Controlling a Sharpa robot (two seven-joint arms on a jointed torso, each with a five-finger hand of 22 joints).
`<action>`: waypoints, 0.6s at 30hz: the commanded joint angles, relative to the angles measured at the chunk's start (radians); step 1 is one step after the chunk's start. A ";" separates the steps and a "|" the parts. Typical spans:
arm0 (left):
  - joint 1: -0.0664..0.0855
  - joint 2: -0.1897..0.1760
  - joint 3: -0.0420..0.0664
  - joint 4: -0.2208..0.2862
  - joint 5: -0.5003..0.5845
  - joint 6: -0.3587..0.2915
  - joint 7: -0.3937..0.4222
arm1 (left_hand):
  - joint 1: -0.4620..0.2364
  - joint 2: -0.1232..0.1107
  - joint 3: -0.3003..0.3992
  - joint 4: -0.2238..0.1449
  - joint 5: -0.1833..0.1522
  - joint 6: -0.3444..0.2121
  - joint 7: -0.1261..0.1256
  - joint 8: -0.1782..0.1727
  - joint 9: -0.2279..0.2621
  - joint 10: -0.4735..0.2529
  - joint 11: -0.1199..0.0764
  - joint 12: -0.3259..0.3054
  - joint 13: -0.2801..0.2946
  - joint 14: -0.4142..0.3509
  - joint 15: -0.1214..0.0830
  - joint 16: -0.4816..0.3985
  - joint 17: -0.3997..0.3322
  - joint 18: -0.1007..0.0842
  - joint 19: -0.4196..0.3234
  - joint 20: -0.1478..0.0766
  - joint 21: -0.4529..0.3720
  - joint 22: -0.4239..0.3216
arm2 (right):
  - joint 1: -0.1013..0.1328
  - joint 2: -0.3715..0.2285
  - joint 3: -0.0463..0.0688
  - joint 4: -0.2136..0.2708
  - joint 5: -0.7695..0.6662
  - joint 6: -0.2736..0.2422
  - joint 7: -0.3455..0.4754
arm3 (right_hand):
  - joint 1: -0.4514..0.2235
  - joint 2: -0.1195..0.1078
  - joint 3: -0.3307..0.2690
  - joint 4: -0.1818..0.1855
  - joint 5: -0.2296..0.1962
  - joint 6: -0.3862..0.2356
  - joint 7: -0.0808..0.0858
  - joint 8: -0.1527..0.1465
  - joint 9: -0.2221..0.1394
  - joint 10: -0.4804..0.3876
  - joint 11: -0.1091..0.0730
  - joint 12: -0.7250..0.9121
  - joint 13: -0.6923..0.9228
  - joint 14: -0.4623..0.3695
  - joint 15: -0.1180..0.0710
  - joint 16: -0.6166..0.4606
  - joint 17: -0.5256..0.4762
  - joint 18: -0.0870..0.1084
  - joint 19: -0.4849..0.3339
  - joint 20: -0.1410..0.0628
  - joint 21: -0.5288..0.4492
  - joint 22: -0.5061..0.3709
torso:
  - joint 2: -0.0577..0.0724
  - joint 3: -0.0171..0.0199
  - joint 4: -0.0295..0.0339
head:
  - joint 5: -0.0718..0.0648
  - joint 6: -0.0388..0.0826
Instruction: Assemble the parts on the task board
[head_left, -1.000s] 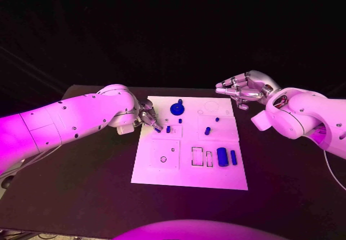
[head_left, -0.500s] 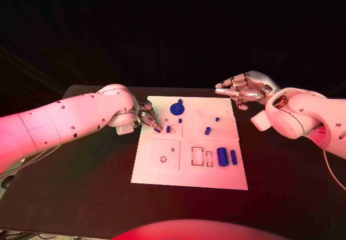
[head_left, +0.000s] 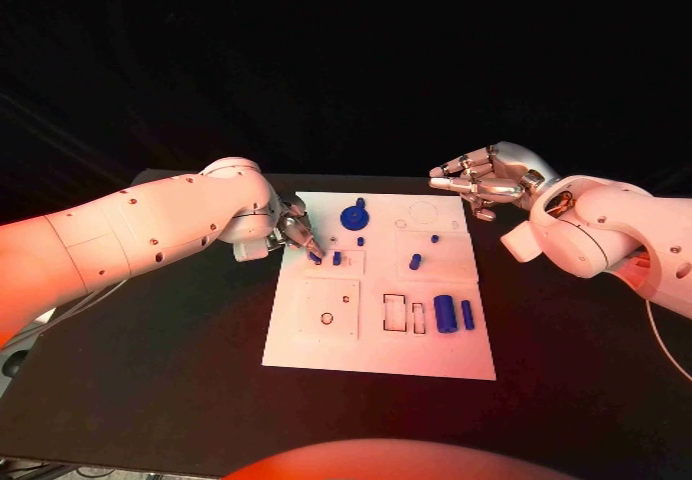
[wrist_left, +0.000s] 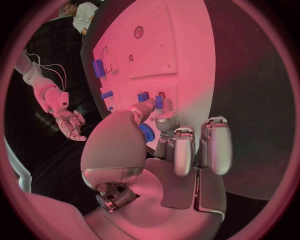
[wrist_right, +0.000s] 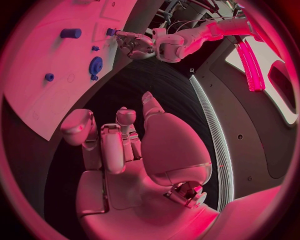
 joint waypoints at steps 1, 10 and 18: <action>0.005 0.015 0.000 -0.016 0.007 0.069 -0.038 | -0.006 0.014 0.097 -0.090 0.001 0.002 -0.012 0.007 0.007 0.007 -0.002 0.007 0.003 0.105 0.000 0.002 0.263 -0.001 0.052 0.002 0.000 0.164 | -0.001 0.002 0.000 0.001 -0.003 0.017 0.003 | 0.000 0.007 -0.007 0.000 0.006 -0.009 0.001 0.006 -0.001 -0.004 0.000 0.001 0.001 0.050 0.004 -0.004 0.061 0.012 -0.005 -0.001 -0.004 -0.001 | 0.000 0.0002 -0.0003 | 0.001 -0.001; 0.009 0.042 -0.002 -0.037 -0.009 0.082 -0.067 | -0.029 0.029 0.097 -0.088 -0.007 -0.001 -0.017 0.032 0.029 0.009 -0.005 0.014 0.007 0.105 -0.003 0.002 0.263 -0.002 0.053 0.000 0.003 0.167 | -0.001 0.002 0.000 0.001 -0.003 0.017 0.003 | 0.000 0.007 -0.007 0.000 0.006 -0.009 0.001 0.006 -0.001 -0.004 0.000 0.001 0.001 0.050 0.004 -0.004 0.061 0.012 -0.005 -0.001 -0.004 -0.001 | 0.000 -0.0001 -0.0004 | 0.003 -0.004; 0.009 0.050 -0.006 -0.043 -0.027 0.095 -0.077 | -0.044 0.037 0.094 -0.088 -0.014 -0.004 -0.021 0.053 0.050 0.010 -0.008 0.018 0.010 0.105 -0.005 0.002 0.263 -0.003 0.055 -0.003 0.006 0.171 | -0.001 0.002 0.000 0.001 -0.003 0.019 0.005 | 0.000 0.007 -0.007 0.000 0.006 -0.009 0.001 0.006 -0.001 -0.004 0.000 0.001 0.001 0.050 0.004 -0.004 0.061 0.012 -0.005 -0.001 -0.004 -0.001 | 0.000 0.0003 0.0000 | 0.003 -0.006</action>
